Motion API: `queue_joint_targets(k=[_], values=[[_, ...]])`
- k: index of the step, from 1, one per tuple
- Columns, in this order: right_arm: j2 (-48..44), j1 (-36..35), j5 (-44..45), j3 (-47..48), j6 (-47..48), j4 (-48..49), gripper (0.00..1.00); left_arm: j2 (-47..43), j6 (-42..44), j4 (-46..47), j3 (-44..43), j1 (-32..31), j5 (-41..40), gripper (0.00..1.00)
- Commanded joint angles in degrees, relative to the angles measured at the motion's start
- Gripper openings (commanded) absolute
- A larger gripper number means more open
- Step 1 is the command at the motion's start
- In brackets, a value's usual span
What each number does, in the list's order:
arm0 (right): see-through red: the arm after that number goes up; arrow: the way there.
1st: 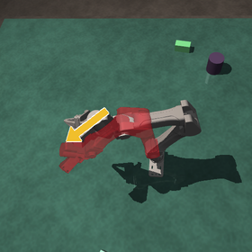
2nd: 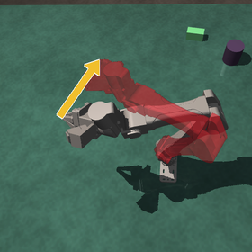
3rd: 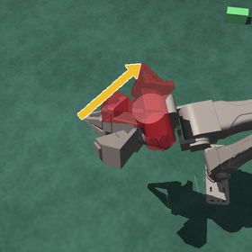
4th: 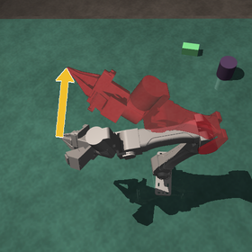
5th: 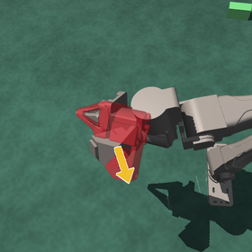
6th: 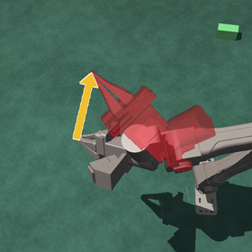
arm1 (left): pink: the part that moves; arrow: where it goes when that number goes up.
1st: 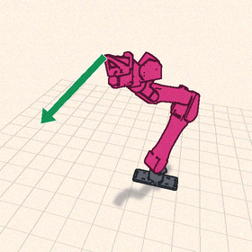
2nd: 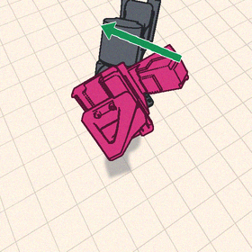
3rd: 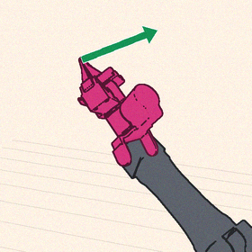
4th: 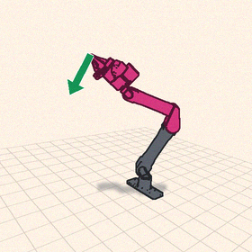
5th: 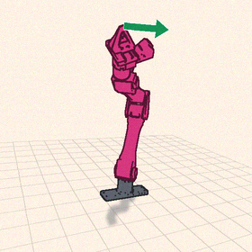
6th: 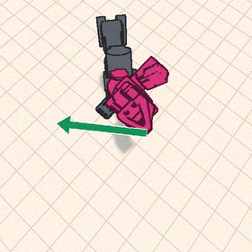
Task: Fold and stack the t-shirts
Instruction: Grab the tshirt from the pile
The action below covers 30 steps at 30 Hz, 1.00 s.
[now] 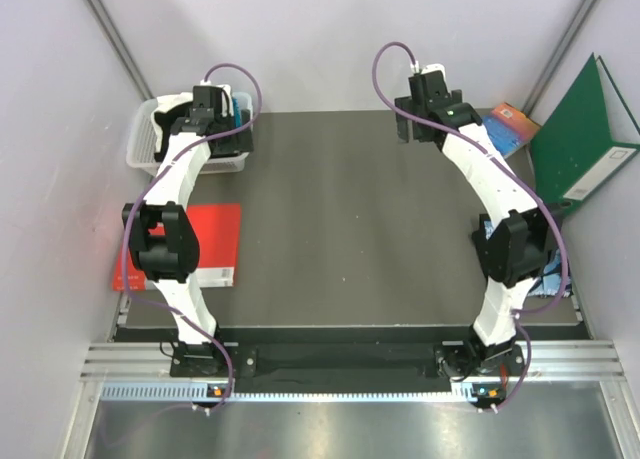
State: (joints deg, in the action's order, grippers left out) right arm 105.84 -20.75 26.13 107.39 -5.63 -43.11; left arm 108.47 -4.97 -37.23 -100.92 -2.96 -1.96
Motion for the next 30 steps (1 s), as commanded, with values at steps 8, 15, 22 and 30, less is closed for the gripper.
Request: queue_joint_targets(k=[8, 15, 22, 30], values=[[4.6, -1.4, -3.3, 7.3, -0.7, -1.3, 1.0, 0.9, -8.3, 1.9, -5.2, 0.2, -8.0, 0.99], [5.5, -2.0, -3.9, 6.9, -0.7, -1.5, 1.0, 10.7, -2.5, -0.8, -22.0, 2.5, -9.1, 0.99], [5.4, -2.2, -3.3, 5.4, -0.8, -3.4, 1.0, 17.1, -14.2, 3.7, -23.9, 10.0, -1.6, 0.99], [5.4, -2.1, -2.0, 3.1, 0.3, -5.0, 1.0, 25.4, -15.2, 4.5, -31.0, 11.0, -1.8, 0.99]])
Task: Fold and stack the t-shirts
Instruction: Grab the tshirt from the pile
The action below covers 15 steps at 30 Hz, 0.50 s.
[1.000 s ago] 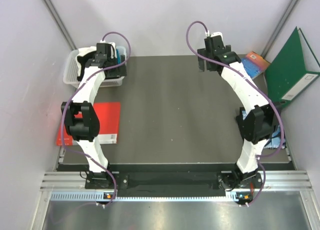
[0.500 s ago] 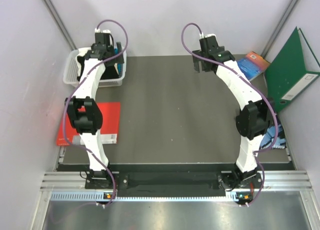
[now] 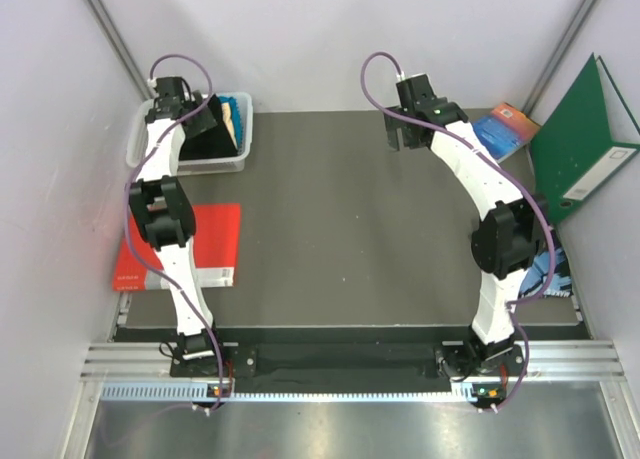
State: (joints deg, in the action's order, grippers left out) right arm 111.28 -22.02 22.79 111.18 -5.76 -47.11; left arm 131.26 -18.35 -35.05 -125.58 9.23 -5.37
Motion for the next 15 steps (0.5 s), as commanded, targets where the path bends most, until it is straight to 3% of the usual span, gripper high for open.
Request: queue_joint_targets(k=[1, 4, 6, 8, 9, 10, 15], values=[[0.1, -0.9, 1.4, -0.7, 0.6, -1.0, 1.0, 3.4, -2.0, 2.4, -6.9, -1.0, 2.0, 0.99], [0.4, -0.9, 1.5, -0.9, 0.7, -0.9, 1.0, 5.8, -3.5, 3.9, -7.6, -0.7, 4.7, 1.0], [0.8, -0.8, 1.3, -0.9, 0.8, -0.7, 1.0, 6.7, -4.1, 4.5, -7.7, -0.6, 5.1, 0.81], [1.2, -0.9, 0.9, -0.8, 1.0, -0.8, 1.0, 8.0, -4.6, 4.6, -7.9, -0.7, 7.0, 0.48], [1.5, -0.9, 0.7, -0.6, 0.9, -0.7, 1.0, 8.1, -4.8, 4.3, -8.1, -0.6, 6.9, 0.04], [1.6, -0.9, 0.6, -0.3, 0.9, -0.6, 1.0, 8.2, -4.9, 3.3, -8.2, -0.7, 6.3, 0.0], [2.5, -0.9, -1.3, 0.4, 0.3, -0.5, 1.0, 3.0, -3.1, 4.4, -3.0, -0.7, 5.9, 0.0]])
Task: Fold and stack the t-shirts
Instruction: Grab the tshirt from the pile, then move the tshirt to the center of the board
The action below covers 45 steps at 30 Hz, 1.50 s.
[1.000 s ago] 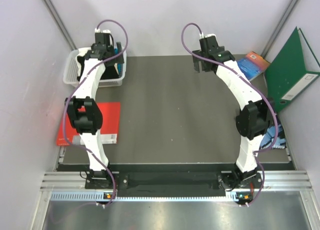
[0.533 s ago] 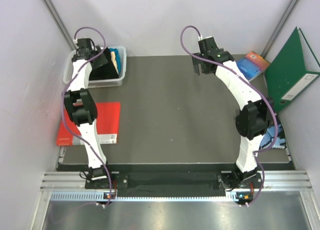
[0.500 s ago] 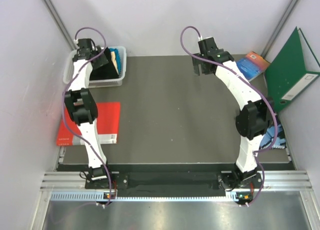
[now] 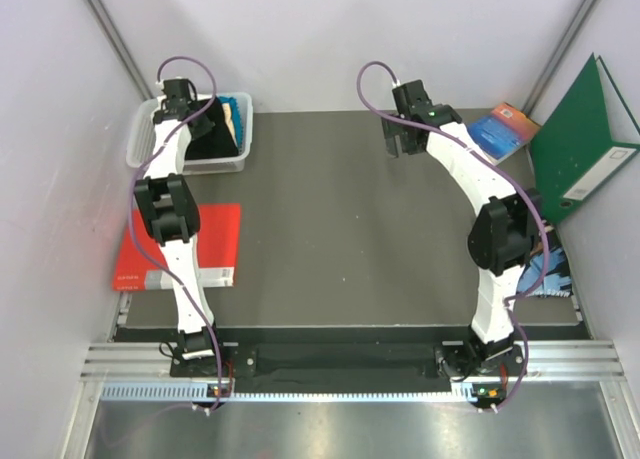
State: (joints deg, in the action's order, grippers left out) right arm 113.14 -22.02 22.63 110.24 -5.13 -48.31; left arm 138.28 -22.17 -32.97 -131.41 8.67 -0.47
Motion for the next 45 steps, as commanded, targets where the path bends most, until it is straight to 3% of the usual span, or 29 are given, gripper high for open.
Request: queue_joint_targets(k=[1, 6, 11, 21, 27, 31, 37, 41, 45], values=[[0.8, -0.9, -1.7, 1.4, -0.6, 0.8, 1.0, -7.1, 1.2, 3.2, 4.1, -0.1, 0.9, 0.0], [1.0, -1.2, -2.9, 1.3, -1.2, 0.9, 1.0, -14.6, 2.5, 5.5, 7.5, -0.1, -2.4, 0.0], [-0.4, -1.4, -2.5, -0.4, -1.4, 1.7, 1.0, -20.5, 2.5, 6.1, 6.9, -0.1, 0.1, 0.0], [-2.3, -1.2, -0.5, -1.8, -3.7, 3.3, 0.99, -26.7, -3.7, 8.1, 5.8, -1.8, 21.8, 0.0], [-3.2, -0.3, 0.9, -2.7, -5.3, 4.3, 1.0, -28.6, -10.1, 12.1, 4.9, -8.4, 30.0, 0.0], [-4.1, 2.3, 3.2, -3.4, -6.1, 4.7, 1.0, -27.1, -14.0, 14.2, 3.4, -21.8, 34.6, 0.0], [-7.3, 8.5, 3.5, -6.3, -9.0, 5.7, 1.0, -22.9, -21.2, 20.4, -0.1, -33.8, 43.9, 0.0], [-10.8, 11.1, 4.2, -9.8, -9.3, 6.9, 1.0, -25.2, -19.5, 17.2, 5.2, -34.8, 40.9, 0.0], [-13.5, 13.2, 5.7, -13.4, -8.3, 8.2, 1.0, -28.9, -15.4, 11.5, 19.0, -32.8, 37.0, 0.0]])
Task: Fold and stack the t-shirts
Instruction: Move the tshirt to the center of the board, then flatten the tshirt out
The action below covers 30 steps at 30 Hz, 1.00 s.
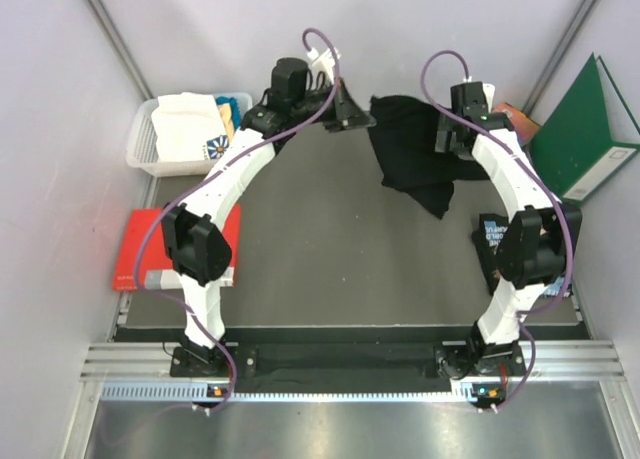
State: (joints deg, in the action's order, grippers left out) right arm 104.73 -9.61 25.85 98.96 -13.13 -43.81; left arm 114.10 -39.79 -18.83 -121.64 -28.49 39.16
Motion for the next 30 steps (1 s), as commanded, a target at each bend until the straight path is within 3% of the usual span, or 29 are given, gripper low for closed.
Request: queue_joint_targets(k=[1, 5, 10, 11, 13, 14, 16, 17, 18, 21, 30], values=[[-5.4, 1.7, 2.5, -2.5, -0.1, 3.9, 1.0, -5.1, 3.3, -5.6, 15.4, 5.6, -3.6, 0.0], [-6.2, 3.2, 2.1, -2.9, 1.3, 4.3, 1.0, -3.4, 8.9, -15.1, 30.2, 9.0, -5.7, 0.0], [-5.9, 3.1, 0.4, -1.7, 3.6, 5.2, 1.0, 7.3, 16.5, -33.4, 32.5, 12.3, -14.8, 0.0], [-5.9, 3.1, 0.3, -1.3, 3.7, 5.2, 1.0, 9.4, 16.7, -36.6, 32.3, 12.7, -18.7, 0.04], [-5.7, 3.1, -0.3, -1.3, 4.1, 5.3, 1.0, 9.9, 17.2, -37.6, 31.2, 12.9, -21.1, 0.21], [-5.6, 3.1, -0.8, -1.7, 4.1, 5.4, 0.99, 8.4, 17.5, -37.7, 30.8, 12.8, -23.2, 0.39], [-4.6, 3.1, -5.0, -2.4, 5.1, 5.6, 1.0, 6.0, 17.6, -35.8, 29.3, 12.6, -23.1, 0.53], [-4.0, 3.1, -6.8, -2.8, 5.1, 5.4, 1.0, 3.9, 17.2, -35.1, 28.7, 12.5, -23.1, 0.82], [-3.3, 3.1, -11.0, -3.0, 4.9, 5.1, 1.0, 3.1, 17.0, -33.7, 27.3, 12.2, -21.9, 0.99], [0.3, 2.5, -20.6, -4.1, 3.9, 4.6, 1.0, 2.1, 16.0, -32.3, 24.3, 12.1, -18.5, 0.99], [10.9, -5.9, -33.2, -4.0, 2.8, 5.8, 0.94, 2.8, 16.5, -32.6, 17.6, 11.6, -16.6, 0.99]])
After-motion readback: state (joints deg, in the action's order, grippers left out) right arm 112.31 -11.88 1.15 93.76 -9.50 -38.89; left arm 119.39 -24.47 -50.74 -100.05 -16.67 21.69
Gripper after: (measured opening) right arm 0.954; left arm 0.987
